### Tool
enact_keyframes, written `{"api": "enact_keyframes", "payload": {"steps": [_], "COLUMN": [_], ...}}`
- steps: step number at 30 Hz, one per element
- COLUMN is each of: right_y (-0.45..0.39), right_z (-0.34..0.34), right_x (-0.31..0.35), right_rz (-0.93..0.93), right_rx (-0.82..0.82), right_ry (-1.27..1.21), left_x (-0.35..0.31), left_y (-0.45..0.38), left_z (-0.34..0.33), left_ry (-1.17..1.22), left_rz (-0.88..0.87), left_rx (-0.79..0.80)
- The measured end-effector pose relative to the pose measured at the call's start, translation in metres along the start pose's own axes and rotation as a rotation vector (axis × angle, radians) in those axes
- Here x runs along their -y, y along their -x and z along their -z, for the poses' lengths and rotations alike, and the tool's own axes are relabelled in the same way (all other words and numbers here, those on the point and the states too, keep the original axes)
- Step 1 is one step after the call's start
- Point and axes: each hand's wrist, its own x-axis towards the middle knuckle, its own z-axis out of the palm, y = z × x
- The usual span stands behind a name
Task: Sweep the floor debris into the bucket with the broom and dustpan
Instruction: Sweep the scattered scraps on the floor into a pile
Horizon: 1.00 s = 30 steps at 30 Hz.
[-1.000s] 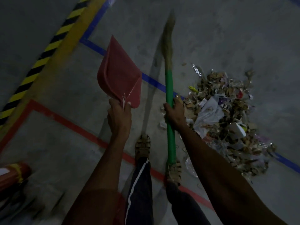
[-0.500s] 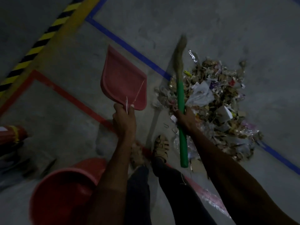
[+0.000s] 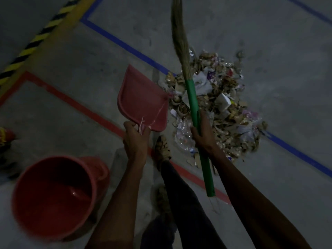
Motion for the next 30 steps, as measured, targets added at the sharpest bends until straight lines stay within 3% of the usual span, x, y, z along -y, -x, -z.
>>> {"api": "enact_keyframes", "payload": {"steps": [8, 15, 22, 30], "right_y": [0.118, 0.188, 0.249, 0.264], "right_z": [0.073, 0.160, 0.238, 0.287], "right_x": [-0.075, -0.189, -0.317, -0.388], "right_rz": [-0.131, -0.313, -0.324, -0.365], "right_rx": [0.097, 0.145, 0.113, 0.110], "right_ry": [-0.023, -0.086, -0.069, -0.018], "left_x": [0.017, 0.012, 0.038, 0.047], "left_y": [0.144, 0.267, 0.381, 0.485], "left_z": [-0.030, -0.096, -0.178, -0.265], "left_ry": [0.054, 0.068, 0.115, 0.117], "left_rz": [0.083, 0.137, 0.196, 0.187], "left_rx": [0.037, -0.047, -0.185, -0.112]}}
